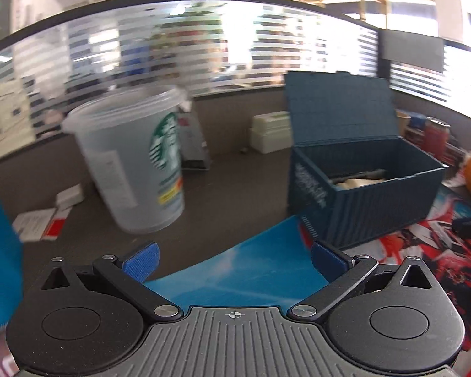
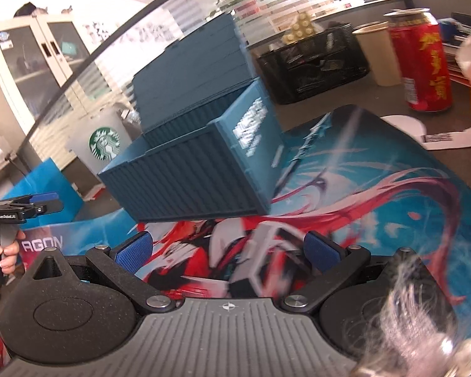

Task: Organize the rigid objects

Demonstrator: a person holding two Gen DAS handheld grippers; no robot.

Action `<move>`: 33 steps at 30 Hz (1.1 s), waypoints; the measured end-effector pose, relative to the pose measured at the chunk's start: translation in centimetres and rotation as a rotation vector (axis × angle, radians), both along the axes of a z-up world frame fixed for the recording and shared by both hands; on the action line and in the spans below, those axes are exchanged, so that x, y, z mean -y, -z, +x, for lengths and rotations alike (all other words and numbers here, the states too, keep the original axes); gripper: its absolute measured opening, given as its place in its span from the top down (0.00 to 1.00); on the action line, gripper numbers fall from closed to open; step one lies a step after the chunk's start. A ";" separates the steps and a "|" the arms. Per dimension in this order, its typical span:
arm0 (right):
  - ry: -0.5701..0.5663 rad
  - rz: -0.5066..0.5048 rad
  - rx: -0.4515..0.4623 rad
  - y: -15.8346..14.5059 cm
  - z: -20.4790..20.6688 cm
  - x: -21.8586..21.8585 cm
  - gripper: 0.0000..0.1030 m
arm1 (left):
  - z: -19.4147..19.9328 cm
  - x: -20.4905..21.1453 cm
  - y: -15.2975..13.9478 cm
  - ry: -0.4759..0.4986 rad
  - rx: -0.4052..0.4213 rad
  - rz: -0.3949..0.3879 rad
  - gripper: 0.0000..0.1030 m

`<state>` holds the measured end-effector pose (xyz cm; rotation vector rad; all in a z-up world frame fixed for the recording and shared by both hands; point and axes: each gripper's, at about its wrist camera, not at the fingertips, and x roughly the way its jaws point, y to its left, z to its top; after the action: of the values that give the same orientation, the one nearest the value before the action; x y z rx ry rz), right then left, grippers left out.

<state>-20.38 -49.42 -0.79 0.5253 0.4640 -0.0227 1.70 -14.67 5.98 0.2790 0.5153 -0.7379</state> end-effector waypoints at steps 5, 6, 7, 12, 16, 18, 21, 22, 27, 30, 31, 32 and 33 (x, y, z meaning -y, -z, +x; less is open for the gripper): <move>-0.056 -0.126 -0.083 -0.7 3.4 -5.3 0.00 | 0.4 -2.3 1.8 -0.170 -0.059 -0.072 0.00; -0.063 -0.147 -0.095 -0.7 4.0 -6.4 0.00 | 0.5 -2.7 2.1 -0.208 -0.074 -0.088 0.00; -0.067 -0.168 -0.106 -0.7 4.7 -7.5 0.00 | 0.6 -3.4 2.4 -0.254 -0.083 -0.099 0.00; -0.060 -0.234 -0.145 -0.8 7.6 -11.6 0.00 | 0.9 -5.0 3.4 -0.428 -0.088 -0.107 0.00; -0.065 -0.294 -0.154 -0.5 9.1 -14.6 0.00 | 1.0 -5.6 4.5 -0.498 -0.119 -0.103 0.00; -0.069 -0.334 -0.161 -0.4 9.9 -15.8 0.00 | 1.2 -5.7 5.1 -0.519 -0.144 -0.099 0.00; -0.087 -0.380 -0.164 -0.3 10.8 -17.6 0.00 | 1.4 -5.9 5.9 -0.557 -0.166 -0.080 0.00; -0.093 -0.392 -0.168 -0.3 11.0 -18.1 0.00 | 1.6 -5.9 6.1 -0.568 -0.166 -0.072 0.00; -0.101 -0.428 -0.183 -0.2 12.7 -20.0 0.00 | 1.5 -5.9 6.7 -0.599 -0.135 -0.040 0.00; -0.090 -0.446 -0.193 -0.1 13.6 -20.8 0.00 | 1.4 -5.4 7.0 -0.606 -0.112 -0.004 0.00; -0.085 -0.450 -0.196 -0.1 13.9 -21.0 0.00 | 1.5 -5.4 7.0 -0.608 -0.112 0.003 0.00; -0.083 -0.455 -0.199 -0.1 14.2 -21.3 0.00 | 1.5 -5.3 7.1 -0.609 -0.110 0.009 0.00; -0.083 -0.457 -0.199 0.0 14.4 -21.5 0.00 | 1.5 -5.2 7.0 -0.610 -0.111 0.009 0.00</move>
<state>-5.97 -27.87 -0.74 0.0541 0.6531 -0.0993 3.24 -9.45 -1.07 0.0770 0.6669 -0.1573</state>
